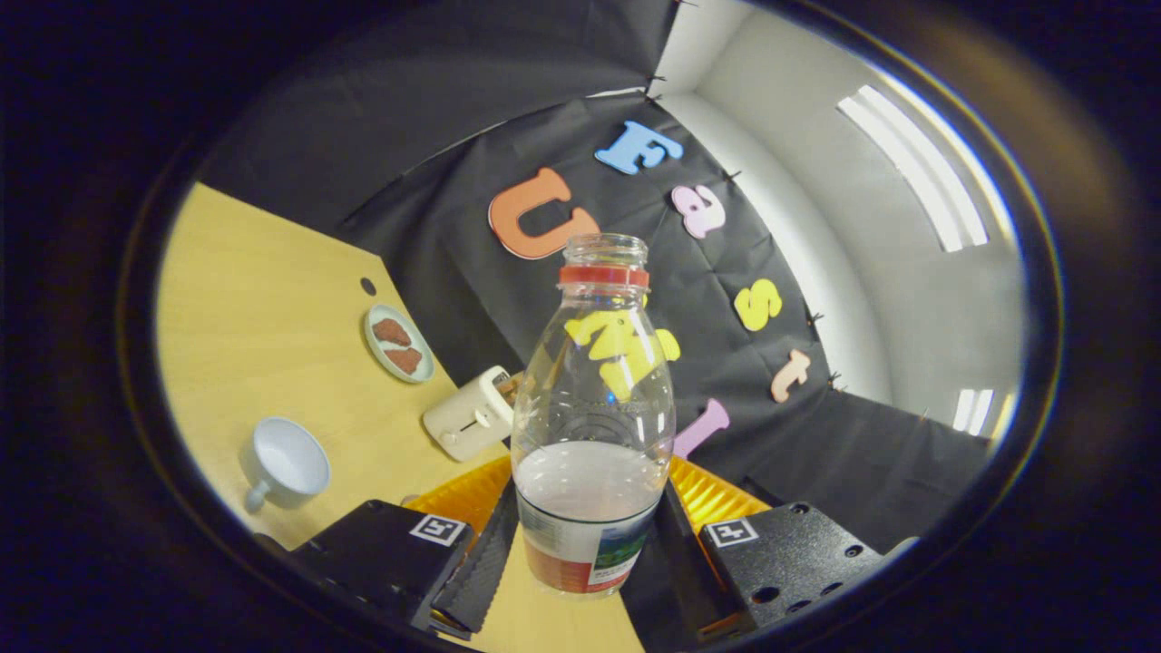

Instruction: Take the bottle from table, then pour the juice into the cup, finally place the bottle on the coaster

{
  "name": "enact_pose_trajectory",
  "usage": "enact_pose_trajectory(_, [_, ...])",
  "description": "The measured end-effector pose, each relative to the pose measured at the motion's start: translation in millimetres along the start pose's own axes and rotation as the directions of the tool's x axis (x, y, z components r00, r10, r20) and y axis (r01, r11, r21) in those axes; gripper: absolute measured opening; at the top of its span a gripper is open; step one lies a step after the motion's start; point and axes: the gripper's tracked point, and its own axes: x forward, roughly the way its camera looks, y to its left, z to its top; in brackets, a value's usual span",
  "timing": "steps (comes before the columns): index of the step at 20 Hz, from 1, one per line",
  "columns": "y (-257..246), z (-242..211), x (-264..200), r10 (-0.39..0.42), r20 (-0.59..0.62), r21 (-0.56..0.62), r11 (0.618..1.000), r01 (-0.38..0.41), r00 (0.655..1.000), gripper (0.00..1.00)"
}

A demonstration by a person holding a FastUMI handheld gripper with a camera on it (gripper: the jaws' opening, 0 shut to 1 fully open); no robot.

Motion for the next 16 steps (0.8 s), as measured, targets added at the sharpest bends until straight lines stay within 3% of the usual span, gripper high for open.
enact_pose_trajectory(3, [1.3, -3.1, 10.6, 0.034, -0.013, 0.188, 0.982, -0.031, 0.999, 0.81])
enact_pose_trajectory(7, [-3.2, -11.2, 20.1, 0.031, -0.018, 0.368, 0.93, -0.022, 0.999, 0.81])
enact_pose_trajectory(16, [-0.5, -24.5, 63.4, -0.008, 0.041, 0.587, 0.81, -0.018, 0.999, 0.82])
